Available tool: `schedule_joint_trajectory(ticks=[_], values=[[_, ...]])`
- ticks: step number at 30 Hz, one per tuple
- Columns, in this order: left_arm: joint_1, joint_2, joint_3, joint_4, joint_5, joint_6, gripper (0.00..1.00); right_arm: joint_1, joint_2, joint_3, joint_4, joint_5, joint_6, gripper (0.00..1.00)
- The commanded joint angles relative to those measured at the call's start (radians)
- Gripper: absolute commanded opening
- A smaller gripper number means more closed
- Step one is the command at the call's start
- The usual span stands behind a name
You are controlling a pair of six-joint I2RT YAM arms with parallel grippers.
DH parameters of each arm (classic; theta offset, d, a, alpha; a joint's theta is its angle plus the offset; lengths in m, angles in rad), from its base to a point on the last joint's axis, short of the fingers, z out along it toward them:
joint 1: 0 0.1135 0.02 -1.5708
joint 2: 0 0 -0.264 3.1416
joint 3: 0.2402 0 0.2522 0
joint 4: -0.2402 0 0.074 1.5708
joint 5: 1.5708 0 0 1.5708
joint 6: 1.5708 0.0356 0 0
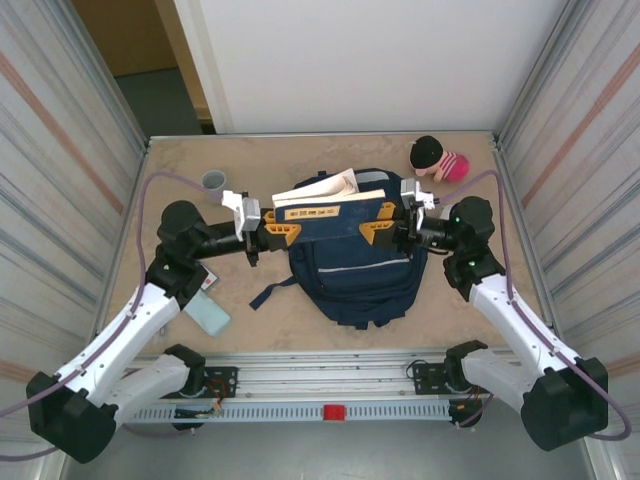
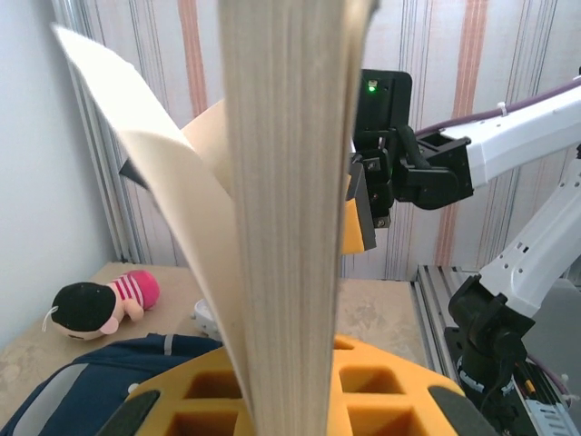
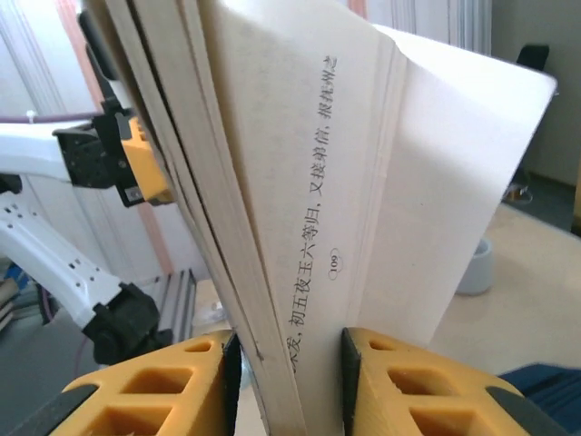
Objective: Pack books, pencil case, and school supplies into a backpack
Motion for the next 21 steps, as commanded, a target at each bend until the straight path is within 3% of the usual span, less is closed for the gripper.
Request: schedule_joint_trajectory(ticks=[1,3,4,10,15,18,21], values=[[-0.01,0.028,0.003,0.091,0.057,-0.051,0.0,0.034,0.022,0.025,0.143,-0.065,0.096,0.4],[-0.01,0.038,0.008,0.093,0.077,-0.055,0.0,0.039,0.026,0.03,0.141,-0.073,0.09,0.56],[-0.01,0.038,0.01,0.089,0.078,-0.051,0.0,0.038,0.024,0.032,0.132,-0.081,0.084,0.59],[-0.01,-0.021,0.002,-0.027,-0.005,0.073,0.02,-0.024,-0.075,0.021,-0.102,-0.051,-0.067,0.65],[-0.023,-0.049,0.004,-0.104,-0.004,0.23,0.06,-0.077,-0.168,-0.04,-0.133,0.065,-0.096,0.73],[-0.033,-0.03,0.02,-0.113,0.036,0.263,0.07,-0.049,-0.179,-0.025,-0.211,-0.008,-0.198,0.79],[-0.039,-0.007,0.029,-0.103,0.105,0.302,0.08,0.027,-0.176,0.0,-0.291,-0.003,-0.304,0.81]])
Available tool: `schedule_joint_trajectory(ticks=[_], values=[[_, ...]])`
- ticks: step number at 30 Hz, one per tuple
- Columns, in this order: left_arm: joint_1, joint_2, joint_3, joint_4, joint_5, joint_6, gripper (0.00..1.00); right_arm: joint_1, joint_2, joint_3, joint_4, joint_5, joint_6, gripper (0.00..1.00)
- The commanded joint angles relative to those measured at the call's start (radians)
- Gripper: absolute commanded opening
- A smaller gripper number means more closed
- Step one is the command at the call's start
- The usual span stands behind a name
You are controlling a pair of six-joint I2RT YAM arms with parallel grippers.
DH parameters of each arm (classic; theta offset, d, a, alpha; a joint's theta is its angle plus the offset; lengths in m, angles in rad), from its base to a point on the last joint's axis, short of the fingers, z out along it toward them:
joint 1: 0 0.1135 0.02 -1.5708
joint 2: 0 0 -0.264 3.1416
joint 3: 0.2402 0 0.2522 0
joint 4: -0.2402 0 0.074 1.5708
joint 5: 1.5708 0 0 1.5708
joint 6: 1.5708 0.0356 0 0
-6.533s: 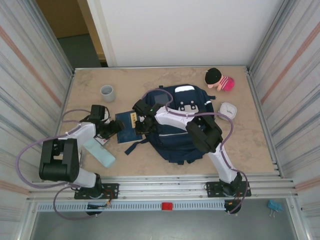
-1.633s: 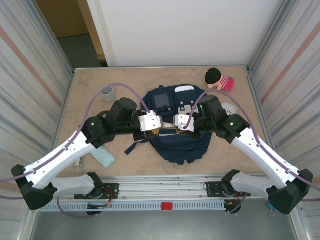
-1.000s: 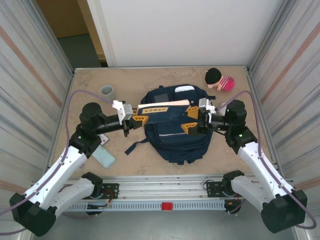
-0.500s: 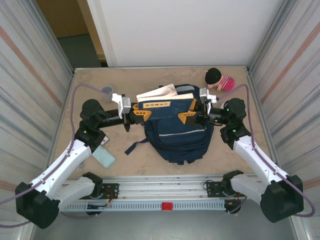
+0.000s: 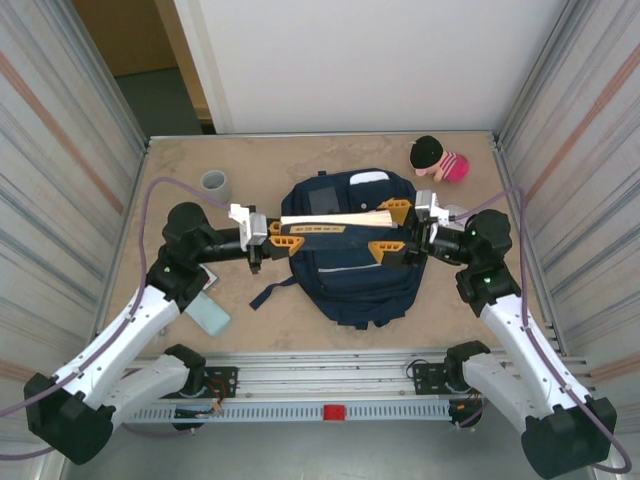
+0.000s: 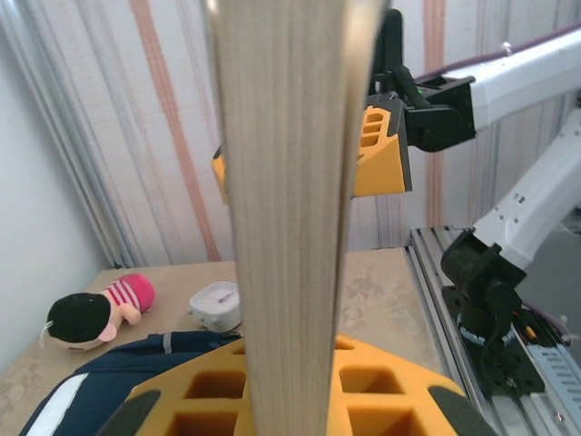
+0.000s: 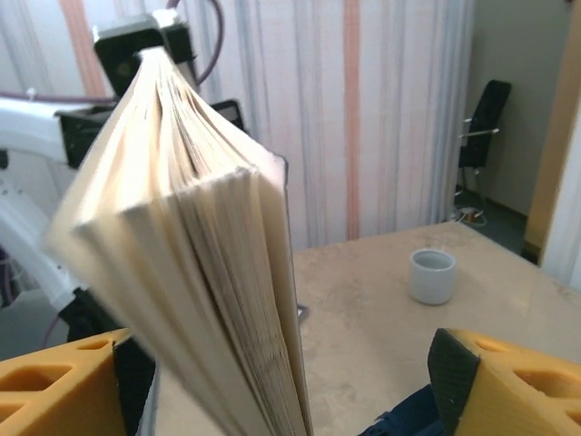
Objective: Pack books, pencil case, and school supplies into a backpack
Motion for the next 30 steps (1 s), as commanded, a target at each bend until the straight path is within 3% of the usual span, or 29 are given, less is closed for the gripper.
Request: schedule_joint_trajectory(ticks=[1,7,12,18,25,28,30], values=[[-0.011,0.01,0.022,0.033,0.077,0.086,0.08,0.07,0.0,0.033,-0.119,-0.027,-0.165,0.81],[-0.01,0.011,-0.006,0.135,0.036,0.037,0.08,0.085,0.035,0.052,-0.093,-0.121,-0.145,0.75],[-0.008,0.005,-0.025,0.129,-0.022,0.027,0.08,0.027,0.051,0.026,0.077,-0.195,0.024,0.7],[-0.001,0.008,-0.042,0.154,-0.035,-0.014,0.08,0.028,0.052,-0.033,0.333,-0.107,0.168,0.63],[0.024,0.055,-0.044,0.29,0.072,-0.165,0.08,0.072,0.098,-0.013,0.359,-0.088,0.142,0.62],[0.028,0.058,-0.045,0.314,0.03,-0.201,0.09,0.067,0.104,-0.014,0.367,-0.079,0.148,0.46],[0.03,0.057,-0.041,0.306,-0.002,-0.217,0.1,0.054,0.109,-0.014,0.367,-0.075,0.163,0.18]])
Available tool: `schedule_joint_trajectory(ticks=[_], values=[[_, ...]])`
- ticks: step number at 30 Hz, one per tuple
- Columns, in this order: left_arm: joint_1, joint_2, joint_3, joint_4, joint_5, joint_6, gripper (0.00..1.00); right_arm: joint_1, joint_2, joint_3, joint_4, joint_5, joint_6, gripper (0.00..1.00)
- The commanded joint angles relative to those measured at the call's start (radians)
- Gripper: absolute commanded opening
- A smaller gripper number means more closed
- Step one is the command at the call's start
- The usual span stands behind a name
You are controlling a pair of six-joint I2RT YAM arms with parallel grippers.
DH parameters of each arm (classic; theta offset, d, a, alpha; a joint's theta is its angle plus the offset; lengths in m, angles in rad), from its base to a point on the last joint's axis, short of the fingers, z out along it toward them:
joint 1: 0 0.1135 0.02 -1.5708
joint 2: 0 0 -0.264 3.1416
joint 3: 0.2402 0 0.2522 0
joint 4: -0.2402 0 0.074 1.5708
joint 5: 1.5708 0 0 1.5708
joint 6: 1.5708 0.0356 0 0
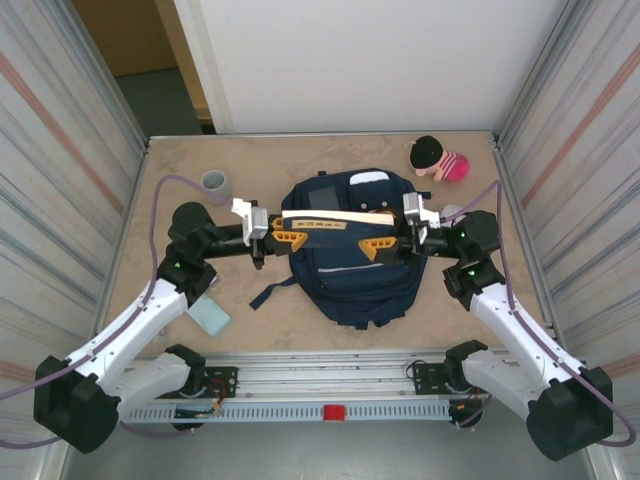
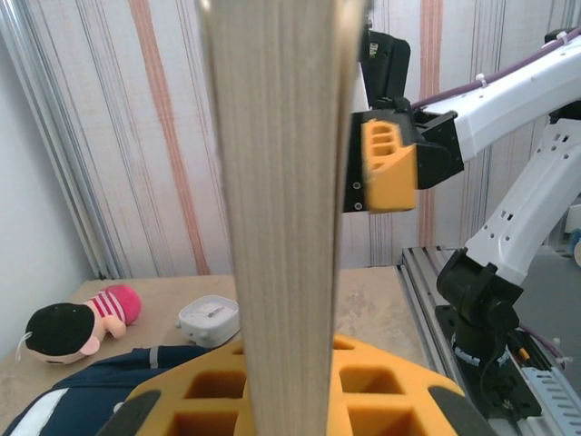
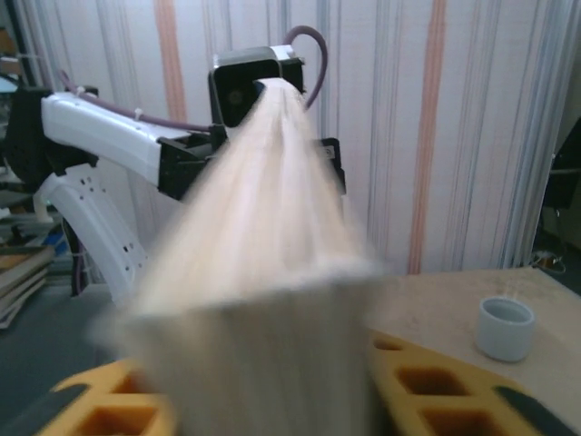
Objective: Pack books, pencil case, and school supplies into a backpack
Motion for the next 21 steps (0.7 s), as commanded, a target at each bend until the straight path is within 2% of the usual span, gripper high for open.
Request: schedule_joint_trajectory(ticks=[1,2,4,6,8,11,14,16,21], values=[[0.011,-0.008,0.012,0.068,-0.047,-0.065,0.11,-0.019,0.007,0.015,0.041,0.005,0.036,0.0],[0.012,-0.007,0.023,0.029,-0.074,-0.067,0.17,-0.035,0.012,0.02,0.04,0.0,0.047,0.0],[0.012,-0.013,0.043,-0.064,-0.145,-0.043,0.41,-0.07,0.021,0.025,0.04,0.007,0.071,0.0],[0.01,-0.035,0.05,-0.161,-0.227,0.019,0.58,-0.114,0.016,0.018,0.041,0.062,0.09,0.0],[0.006,-0.06,0.051,-0.229,-0.354,0.064,0.69,-0.159,-0.003,-0.003,0.04,0.153,0.115,0.0],[-0.03,-0.079,0.067,-0.349,-0.506,0.182,0.72,-0.217,-0.038,-0.024,-0.015,0.331,0.186,0.0],[-0.135,-0.044,0.104,-0.484,-0.628,0.368,0.74,-0.228,-0.072,0.033,-0.288,0.534,0.226,0.0],[-0.219,0.015,0.138,-0.562,-0.687,0.471,0.77,-0.23,-0.073,0.079,-0.429,0.593,0.222,0.0],[-0.347,0.261,0.252,-0.661,-0.78,0.528,0.81,-0.237,-0.078,0.131,-0.638,0.791,0.278,0.0]])
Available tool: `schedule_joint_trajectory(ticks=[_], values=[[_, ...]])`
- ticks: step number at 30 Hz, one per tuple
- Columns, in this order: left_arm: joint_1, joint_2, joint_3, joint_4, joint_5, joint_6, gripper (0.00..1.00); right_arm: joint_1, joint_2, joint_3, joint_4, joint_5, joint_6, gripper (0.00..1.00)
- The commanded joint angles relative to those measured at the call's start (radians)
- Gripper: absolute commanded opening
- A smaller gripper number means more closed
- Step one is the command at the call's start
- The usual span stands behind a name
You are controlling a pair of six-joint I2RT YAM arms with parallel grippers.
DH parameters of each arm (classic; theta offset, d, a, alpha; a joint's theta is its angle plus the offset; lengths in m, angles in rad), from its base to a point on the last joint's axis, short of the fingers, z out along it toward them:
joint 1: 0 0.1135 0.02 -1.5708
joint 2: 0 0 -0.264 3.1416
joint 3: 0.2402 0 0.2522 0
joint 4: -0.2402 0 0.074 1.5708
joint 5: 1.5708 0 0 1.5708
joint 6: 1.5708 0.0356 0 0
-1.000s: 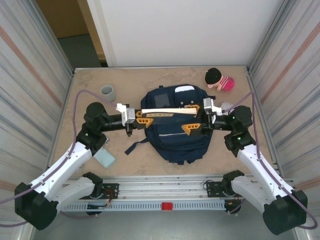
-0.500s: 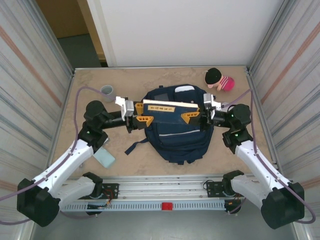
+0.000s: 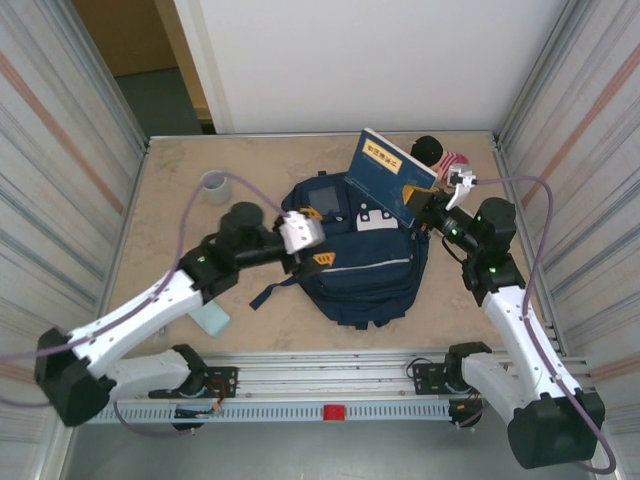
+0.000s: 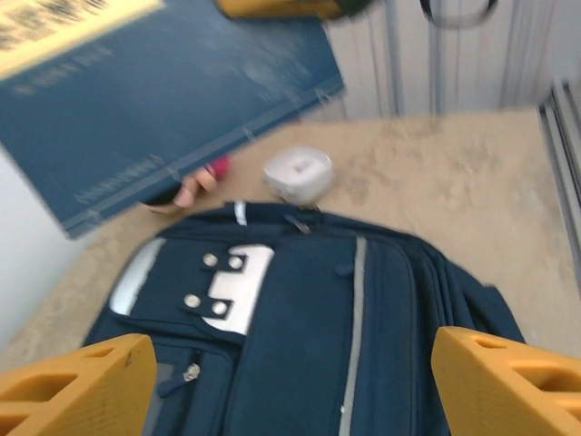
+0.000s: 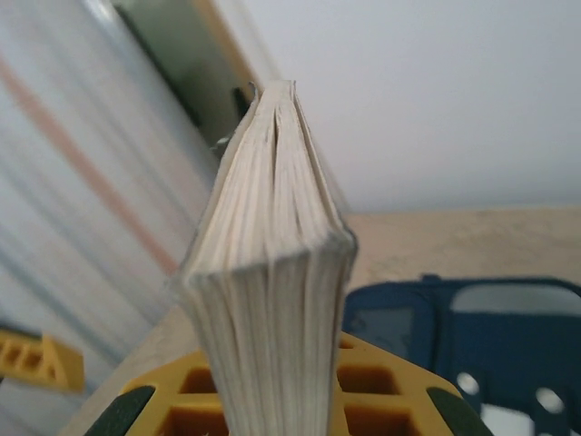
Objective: Pack books, pencil case, and school supplies into a backpack
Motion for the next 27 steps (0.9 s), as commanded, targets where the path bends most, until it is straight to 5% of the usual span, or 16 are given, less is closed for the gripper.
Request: schedule_joint_trajectory(ticks=[1,11,20,25,27], values=[[-0.052,0.143,0.077,-0.128,-0.138,0.114,0.82,-0.008,-0.024,0.075,-0.228,0.237,0.08,0.0],[-0.167,0.612,0.358,-0.11,-0.149,0.079,0.84,-0.037,-0.044,0.078,-0.423,0.474,0.096,0.0],[-0.181,0.775,0.427,-0.077,-0.02,0.024,0.86,-0.103,-0.012,0.09,-0.505,0.41,0.099,0.0],[-0.18,0.827,0.451,-0.079,-0.195,-0.024,0.84,-0.11,0.006,0.086,-0.503,0.38,0.108,0.0],[-0.18,0.834,0.443,-0.069,-0.253,-0.028,0.76,-0.112,0.009,0.086,-0.503,0.368,0.11,0.0]])
